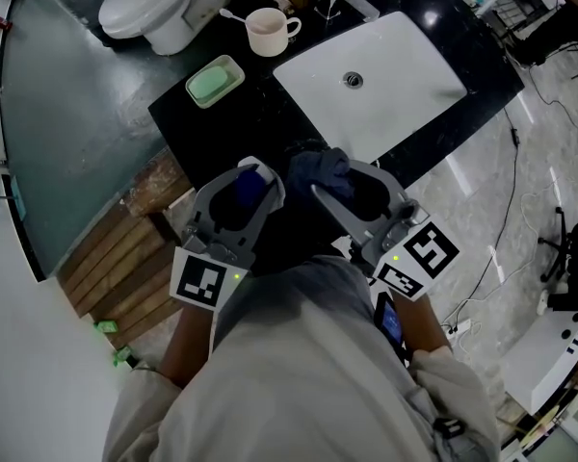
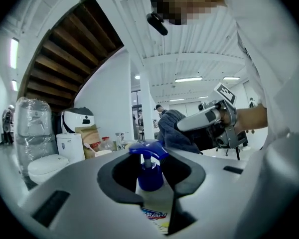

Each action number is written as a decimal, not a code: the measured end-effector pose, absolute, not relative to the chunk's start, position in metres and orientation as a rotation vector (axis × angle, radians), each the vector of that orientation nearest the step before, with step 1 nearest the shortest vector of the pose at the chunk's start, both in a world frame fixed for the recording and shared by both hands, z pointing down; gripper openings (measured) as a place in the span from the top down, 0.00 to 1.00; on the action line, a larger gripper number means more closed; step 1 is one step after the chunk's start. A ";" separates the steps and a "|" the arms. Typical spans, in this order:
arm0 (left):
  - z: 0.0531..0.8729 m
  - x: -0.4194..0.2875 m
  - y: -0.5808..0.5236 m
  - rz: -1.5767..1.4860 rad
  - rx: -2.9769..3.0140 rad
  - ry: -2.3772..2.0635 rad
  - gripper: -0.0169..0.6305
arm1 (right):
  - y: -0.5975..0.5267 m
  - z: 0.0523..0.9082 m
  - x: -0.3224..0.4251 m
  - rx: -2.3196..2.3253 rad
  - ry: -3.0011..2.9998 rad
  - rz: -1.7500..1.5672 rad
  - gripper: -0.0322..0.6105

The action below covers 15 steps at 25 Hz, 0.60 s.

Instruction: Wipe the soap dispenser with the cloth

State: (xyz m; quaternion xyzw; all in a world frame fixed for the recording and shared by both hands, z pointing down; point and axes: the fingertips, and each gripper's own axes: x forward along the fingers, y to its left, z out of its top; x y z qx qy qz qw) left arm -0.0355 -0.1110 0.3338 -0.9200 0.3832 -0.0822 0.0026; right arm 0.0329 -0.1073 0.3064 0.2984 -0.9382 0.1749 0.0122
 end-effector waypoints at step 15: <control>0.333 -0.070 -0.097 -0.110 -2.900 1.277 0.79 | -0.119 0.302 -0.017 0.773 -2.941 0.438 0.74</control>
